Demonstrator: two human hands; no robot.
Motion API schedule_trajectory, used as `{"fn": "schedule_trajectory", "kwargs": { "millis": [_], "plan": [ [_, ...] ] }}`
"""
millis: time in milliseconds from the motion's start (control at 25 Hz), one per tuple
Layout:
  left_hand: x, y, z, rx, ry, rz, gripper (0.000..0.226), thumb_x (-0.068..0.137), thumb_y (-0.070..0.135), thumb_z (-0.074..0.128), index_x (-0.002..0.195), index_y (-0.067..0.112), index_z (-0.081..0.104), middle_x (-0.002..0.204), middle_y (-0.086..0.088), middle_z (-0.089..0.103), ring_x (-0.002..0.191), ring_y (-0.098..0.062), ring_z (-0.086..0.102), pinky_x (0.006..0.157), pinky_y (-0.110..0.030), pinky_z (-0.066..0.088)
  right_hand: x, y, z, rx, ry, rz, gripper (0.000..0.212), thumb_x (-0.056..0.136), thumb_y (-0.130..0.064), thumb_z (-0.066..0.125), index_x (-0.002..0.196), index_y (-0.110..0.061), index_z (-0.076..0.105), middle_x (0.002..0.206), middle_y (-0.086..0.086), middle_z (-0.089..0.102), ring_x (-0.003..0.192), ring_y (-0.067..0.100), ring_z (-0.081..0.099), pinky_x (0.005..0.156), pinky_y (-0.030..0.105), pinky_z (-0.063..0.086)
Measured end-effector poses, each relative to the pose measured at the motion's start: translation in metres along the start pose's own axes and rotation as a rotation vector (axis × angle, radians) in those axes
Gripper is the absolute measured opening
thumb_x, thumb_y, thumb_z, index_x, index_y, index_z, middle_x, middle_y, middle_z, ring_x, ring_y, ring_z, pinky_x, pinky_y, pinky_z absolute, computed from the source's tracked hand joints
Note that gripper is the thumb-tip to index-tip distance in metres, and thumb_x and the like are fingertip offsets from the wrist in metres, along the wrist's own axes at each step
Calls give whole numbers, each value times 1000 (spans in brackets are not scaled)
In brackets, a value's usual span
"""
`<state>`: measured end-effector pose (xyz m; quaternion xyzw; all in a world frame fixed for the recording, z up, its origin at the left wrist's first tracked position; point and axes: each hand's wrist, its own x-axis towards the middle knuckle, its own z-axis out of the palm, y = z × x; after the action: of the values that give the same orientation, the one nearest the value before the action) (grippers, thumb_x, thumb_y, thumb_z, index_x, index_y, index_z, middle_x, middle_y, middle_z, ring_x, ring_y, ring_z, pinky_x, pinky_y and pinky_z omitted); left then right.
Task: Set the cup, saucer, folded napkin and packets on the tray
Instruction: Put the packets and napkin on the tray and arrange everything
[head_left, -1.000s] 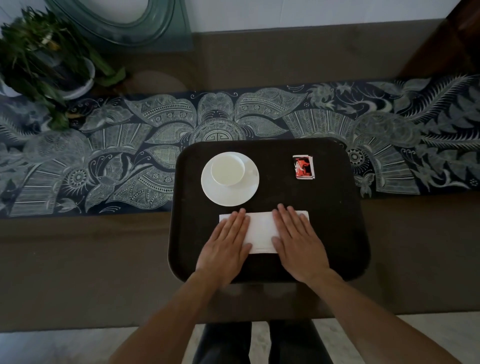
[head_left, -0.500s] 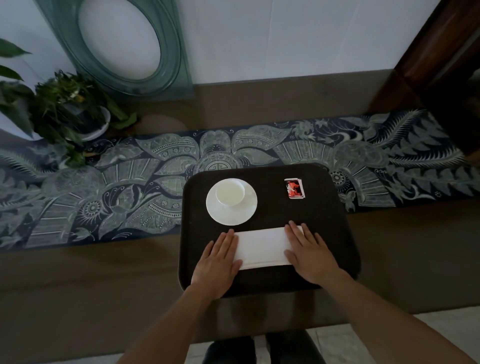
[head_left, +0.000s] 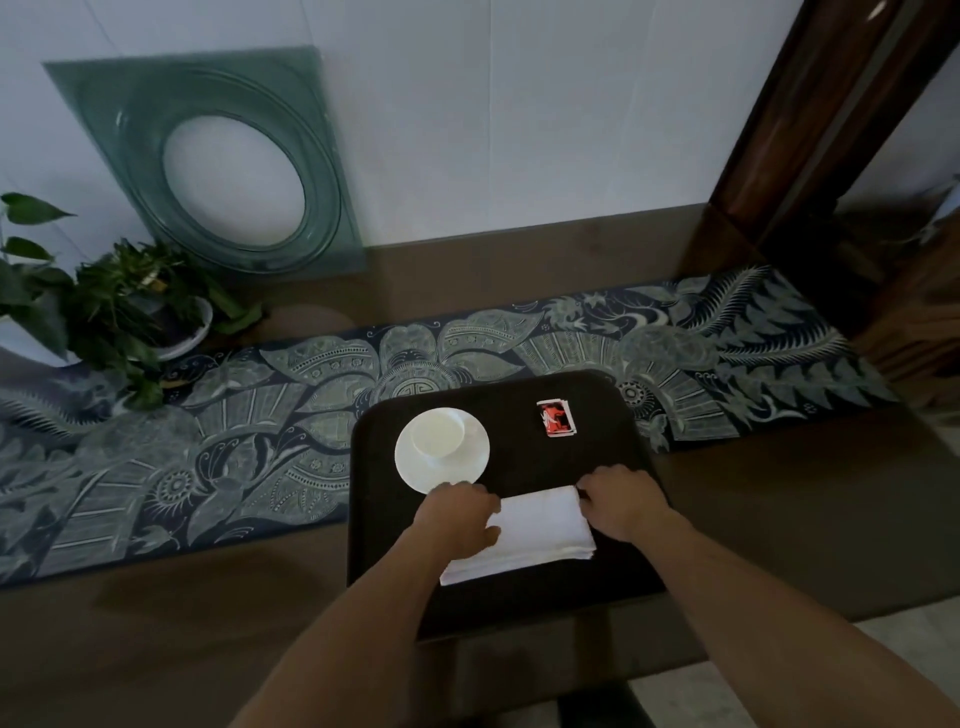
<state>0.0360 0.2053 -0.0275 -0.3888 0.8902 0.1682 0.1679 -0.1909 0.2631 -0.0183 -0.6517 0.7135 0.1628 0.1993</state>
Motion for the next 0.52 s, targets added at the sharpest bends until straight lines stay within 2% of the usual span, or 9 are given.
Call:
{"fn": "schedule_trajectory", "kwargs": {
  "millis": [240,520],
  "plan": [
    [54,29,-37,-55,-14,-139,43,91,40,61,130,23,57,125,-3,59,113,-21,56,95,-36,48,25,48,-17,-15,89,-47,37,95,-38,43,122,-19,59,117,6,60,111,25,54,90,40,43],
    [108,47,-48,-53,-14,-253,47,86,40,64,130,27,55,129,-3,54,122,-23,47,99,-42,42,69,93,-30,-10,121,-138,38,92,-43,49,120,-19,58,113,6,59,109,26,54,88,42,42]
  ]
}}
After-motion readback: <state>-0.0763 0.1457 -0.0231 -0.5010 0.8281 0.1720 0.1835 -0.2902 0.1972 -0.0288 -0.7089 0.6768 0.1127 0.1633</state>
